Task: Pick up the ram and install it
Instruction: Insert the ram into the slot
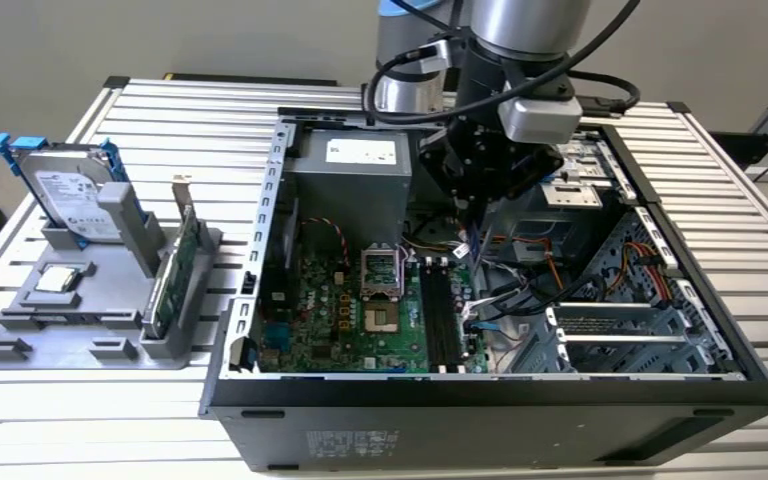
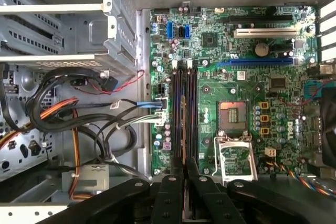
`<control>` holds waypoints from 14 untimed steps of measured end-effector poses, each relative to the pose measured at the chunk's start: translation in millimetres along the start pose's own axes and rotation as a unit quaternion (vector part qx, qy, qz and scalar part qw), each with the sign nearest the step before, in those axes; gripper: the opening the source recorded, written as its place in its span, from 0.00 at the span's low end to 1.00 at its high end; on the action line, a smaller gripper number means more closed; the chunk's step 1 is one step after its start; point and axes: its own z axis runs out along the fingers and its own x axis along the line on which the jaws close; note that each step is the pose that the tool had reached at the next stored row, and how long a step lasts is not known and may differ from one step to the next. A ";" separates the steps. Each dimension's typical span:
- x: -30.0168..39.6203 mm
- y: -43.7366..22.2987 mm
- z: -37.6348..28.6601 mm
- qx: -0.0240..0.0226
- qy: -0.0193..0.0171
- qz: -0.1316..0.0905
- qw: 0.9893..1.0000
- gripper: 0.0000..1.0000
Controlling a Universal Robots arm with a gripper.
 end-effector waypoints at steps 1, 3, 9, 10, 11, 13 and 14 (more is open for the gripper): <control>0.0 0.4 1.1 0.000 0.000 0.000 1.000 0.00; 0.0 1.0 2.9 0.000 0.000 0.000 1.000 0.00; 0.1 2.4 6.5 0.000 0.000 0.000 1.000 0.00; 0.1 2.4 6.5 0.000 0.000 0.000 1.000 0.00; 0.1 2.4 6.5 0.000 0.000 0.000 1.000 0.00; 0.1 2.4 6.6 0.000 0.000 0.000 1.000 0.00; 0.1 2.4 6.6 0.000 0.000 0.000 1.000 0.00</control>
